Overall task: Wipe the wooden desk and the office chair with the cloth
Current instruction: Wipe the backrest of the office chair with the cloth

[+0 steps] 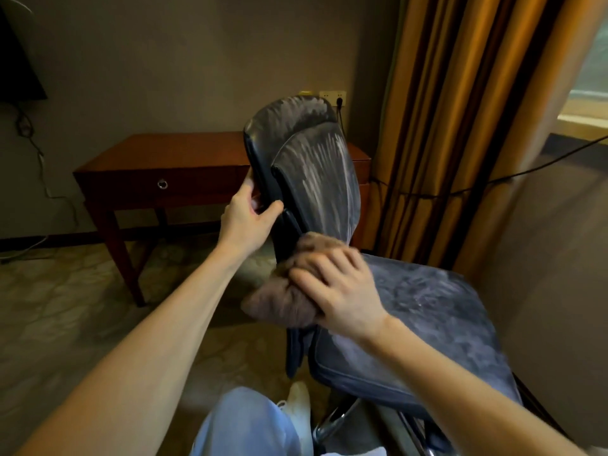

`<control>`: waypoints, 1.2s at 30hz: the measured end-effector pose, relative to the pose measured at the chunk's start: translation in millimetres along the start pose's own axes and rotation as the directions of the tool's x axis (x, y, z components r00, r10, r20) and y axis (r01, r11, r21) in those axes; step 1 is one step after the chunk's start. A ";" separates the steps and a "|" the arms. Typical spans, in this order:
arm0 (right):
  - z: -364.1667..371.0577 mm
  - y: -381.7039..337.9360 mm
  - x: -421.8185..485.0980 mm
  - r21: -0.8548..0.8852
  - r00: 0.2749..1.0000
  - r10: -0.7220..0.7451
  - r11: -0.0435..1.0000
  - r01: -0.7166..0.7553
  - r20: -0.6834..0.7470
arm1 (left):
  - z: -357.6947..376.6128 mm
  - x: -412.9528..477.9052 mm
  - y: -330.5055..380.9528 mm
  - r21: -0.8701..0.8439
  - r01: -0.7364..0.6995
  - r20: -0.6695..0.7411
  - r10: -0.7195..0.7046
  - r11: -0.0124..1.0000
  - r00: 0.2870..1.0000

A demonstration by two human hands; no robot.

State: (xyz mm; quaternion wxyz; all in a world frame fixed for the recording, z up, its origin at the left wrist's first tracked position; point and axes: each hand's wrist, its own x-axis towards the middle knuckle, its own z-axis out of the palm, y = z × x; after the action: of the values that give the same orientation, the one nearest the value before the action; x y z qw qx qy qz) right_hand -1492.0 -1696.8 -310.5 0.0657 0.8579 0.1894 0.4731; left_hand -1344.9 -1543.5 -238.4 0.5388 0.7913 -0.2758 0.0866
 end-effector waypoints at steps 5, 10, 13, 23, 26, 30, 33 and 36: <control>21.5 16.1 13.8 -0.040 0.993 0.071 0.997 -0.067 0.089 | 0.7 -10.3 6.1 0.027 -0.047 -0.046 0.048 0.999 0.998; 67.7 4.6 -49.0 0.049 0.992 -0.001 0.999 -0.006 0.123 | 10.2 -18.5 -3.7 -0.038 -0.034 -0.090 0.030 0.999 0.996; 75.5 2.2 -84.6 0.026 0.987 -0.072 0.997 0.069 0.144 | 11.6 -16.6 -4.9 -0.056 -0.039 -0.092 0.034 0.998 0.995; 72.6 -11.4 -102.5 0.126 0.936 -0.203 0.977 0.173 0.286 | 7.6 -17.6 8.8 -0.093 0.018 -0.032 -0.021 0.995 0.999; 37.3 12.3 -52.7 0.240 0.994 -0.039 0.971 0.013 0.102 | 1.4 -17.3 18.6 -0.111 0.026 -0.014 -0.028 0.994 1.000; -15.4 45.2 31.8 0.398 0.958 0.274 0.891 -0.217 -0.090 | -16.4 -9.8 34.3 -0.226 0.047 0.107 -0.024 0.973 0.994; -44.2 71.7 104.8 0.539 0.825 0.551 0.737 -0.408 -0.128 | -33.1 10.7 45.4 -0.425 0.081 0.076 -0.054 0.901 0.996; -57.8 104.2 172.0 0.657 0.660 0.741 0.558 -0.506 -0.121 | -43.4 37.8 57.5 -0.516 0.131 0.043 -0.127 0.847 0.991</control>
State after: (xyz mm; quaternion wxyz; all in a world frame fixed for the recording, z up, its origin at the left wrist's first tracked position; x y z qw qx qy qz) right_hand -1430.4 -1729.8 -113.4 -0.4086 0.7338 0.0066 0.5426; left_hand -1336.9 -1532.8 -158.1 0.7352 0.6345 -0.2368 -0.0298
